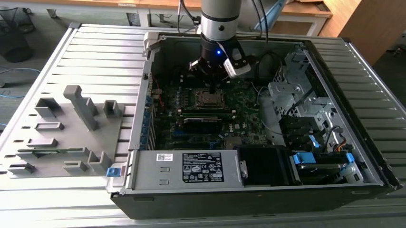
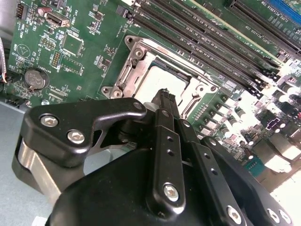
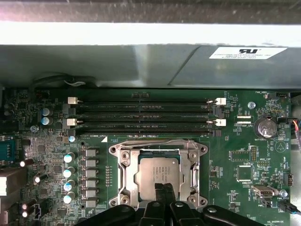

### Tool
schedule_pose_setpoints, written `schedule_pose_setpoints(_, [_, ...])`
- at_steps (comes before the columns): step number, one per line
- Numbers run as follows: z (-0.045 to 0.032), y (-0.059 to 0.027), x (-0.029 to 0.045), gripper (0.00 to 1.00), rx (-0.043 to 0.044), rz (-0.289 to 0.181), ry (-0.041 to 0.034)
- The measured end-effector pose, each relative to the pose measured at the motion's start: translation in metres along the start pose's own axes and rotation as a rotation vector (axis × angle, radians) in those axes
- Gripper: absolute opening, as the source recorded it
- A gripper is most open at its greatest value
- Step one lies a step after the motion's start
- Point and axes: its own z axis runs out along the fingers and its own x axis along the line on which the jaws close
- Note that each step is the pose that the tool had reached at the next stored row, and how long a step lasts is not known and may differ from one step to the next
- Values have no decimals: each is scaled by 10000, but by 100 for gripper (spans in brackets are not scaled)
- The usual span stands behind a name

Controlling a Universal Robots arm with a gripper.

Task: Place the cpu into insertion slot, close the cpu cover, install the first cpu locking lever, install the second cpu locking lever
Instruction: 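Install the second cpu locking lever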

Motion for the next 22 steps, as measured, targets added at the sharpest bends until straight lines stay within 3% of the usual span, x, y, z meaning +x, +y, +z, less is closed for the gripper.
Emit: schedule_pose_setpoints(22, [-59, -27, -3, 11, -14, 0, 0])
